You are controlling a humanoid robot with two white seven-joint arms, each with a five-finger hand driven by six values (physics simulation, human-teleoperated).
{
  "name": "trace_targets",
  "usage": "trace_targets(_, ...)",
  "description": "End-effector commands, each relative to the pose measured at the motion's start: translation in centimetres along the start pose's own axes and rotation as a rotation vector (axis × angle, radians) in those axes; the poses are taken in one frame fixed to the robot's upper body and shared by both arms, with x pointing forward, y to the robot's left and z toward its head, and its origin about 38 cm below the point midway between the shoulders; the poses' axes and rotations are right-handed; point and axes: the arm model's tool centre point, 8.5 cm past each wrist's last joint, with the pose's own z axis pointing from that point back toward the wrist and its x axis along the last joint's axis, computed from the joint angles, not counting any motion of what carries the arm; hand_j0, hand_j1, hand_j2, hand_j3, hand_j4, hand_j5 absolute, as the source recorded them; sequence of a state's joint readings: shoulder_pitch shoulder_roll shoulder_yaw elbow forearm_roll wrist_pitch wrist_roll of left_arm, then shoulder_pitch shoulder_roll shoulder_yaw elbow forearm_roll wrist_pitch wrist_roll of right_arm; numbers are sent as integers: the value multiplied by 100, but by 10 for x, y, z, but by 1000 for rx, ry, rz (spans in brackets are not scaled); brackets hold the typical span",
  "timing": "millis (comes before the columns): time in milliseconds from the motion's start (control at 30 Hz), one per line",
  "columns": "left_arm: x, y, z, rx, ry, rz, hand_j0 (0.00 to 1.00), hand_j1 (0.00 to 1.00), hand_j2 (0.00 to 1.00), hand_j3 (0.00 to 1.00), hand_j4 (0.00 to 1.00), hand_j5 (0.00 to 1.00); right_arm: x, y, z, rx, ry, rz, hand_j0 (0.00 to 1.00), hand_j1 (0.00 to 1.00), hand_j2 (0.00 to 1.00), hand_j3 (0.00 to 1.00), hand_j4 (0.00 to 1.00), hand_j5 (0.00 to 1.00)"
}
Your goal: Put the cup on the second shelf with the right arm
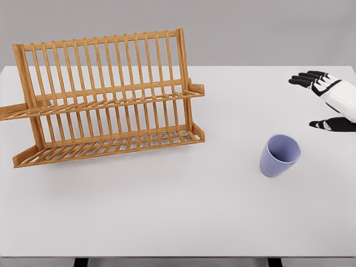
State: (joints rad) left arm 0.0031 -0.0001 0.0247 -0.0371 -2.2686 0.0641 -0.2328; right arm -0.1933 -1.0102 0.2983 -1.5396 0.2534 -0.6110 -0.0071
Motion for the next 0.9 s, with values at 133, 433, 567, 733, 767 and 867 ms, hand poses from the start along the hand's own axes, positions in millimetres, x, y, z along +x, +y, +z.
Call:
trace_targets(133, 0, 0, 0, -1, 0, 0, 100, 100, 100, 100, 100, 100, 0, 8, 5, 4, 10, -28, 100, 100, 100, 100, 100, 100)
trace_targets(433, 0, 0, 0, -1, 0, 0, 100, 100, 100, 100, 100, 100, -12, 0, 38, 16, 81, -178, 100, 100, 100, 100, 100, 100)
trace_targets(567, 0, 0, 0, -1, 0, 0, 100, 100, 100, 100, 100, 100, -12, -1, 39, -12, 81, -229, 100, 100, 100, 100, 100, 100)
trace_targets(733, 0, 0, 0, -1, 0, 0, 100, 100, 100, 100, 100, 100, -9, 23, 52, -1, 113, -348, 100, 100, 100, 100, 100, 100)
trace_targets(767, 0, 0, 0, -1, 0, 0, 100, 100, 100, 100, 100, 100, -11, 19, 55, 11, 119, -333, 100, 100, 100, 100, 100, 100)
trace_targets(867, 0, 0, 0, -1, 0, 0, 100, 100, 100, 100, 100, 100, -14, 12, 61, 7, 136, -356, 100, 100, 100, 100, 100, 100)
